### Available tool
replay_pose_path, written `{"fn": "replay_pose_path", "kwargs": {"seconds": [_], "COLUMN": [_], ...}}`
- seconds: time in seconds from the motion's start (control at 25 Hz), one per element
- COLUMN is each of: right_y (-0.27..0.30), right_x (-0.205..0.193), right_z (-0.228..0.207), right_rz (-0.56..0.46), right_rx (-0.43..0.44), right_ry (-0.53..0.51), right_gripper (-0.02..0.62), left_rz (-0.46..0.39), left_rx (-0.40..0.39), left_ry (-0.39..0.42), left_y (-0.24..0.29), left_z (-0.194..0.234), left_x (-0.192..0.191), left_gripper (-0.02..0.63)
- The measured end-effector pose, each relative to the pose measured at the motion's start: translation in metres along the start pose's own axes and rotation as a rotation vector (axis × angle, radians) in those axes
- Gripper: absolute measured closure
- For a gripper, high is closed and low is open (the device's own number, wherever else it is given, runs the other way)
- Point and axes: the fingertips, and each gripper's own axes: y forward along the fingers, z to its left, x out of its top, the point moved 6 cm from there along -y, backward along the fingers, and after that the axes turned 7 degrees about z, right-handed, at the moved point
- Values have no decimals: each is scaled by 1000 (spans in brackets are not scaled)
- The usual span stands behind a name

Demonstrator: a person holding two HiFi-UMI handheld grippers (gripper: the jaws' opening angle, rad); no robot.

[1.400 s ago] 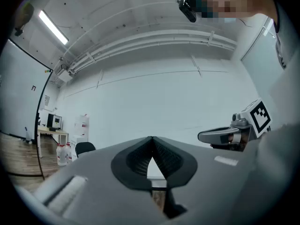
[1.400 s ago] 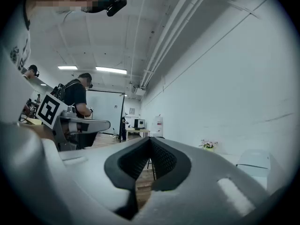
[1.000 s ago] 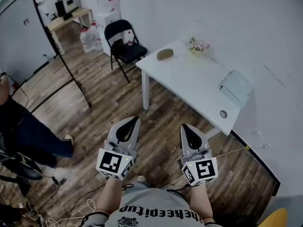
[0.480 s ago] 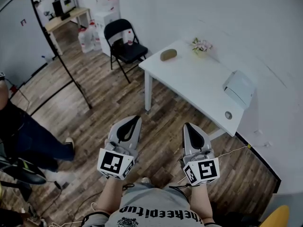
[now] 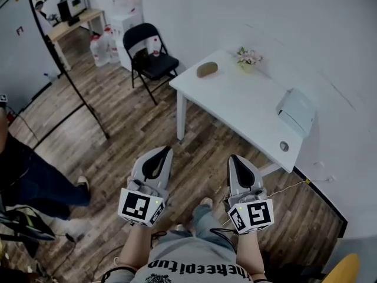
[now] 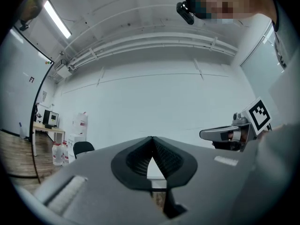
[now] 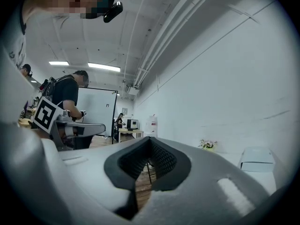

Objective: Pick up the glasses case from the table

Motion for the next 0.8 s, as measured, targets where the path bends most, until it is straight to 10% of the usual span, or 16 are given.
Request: {"fn": "replay_pose_path", "kwargs": {"seconds": [0.8], "right_y": [147], "right_x": [17], "right_z": [-105], "right_rz": [-34], "right_rx": [129], "right_ry": [-1], "right_gripper": [592], "left_rz": [-12], "left_rx": [102], "left_ry": [3], "left_y": [144], "left_z": [50], "left_x": [14], "left_gripper": [586]}}
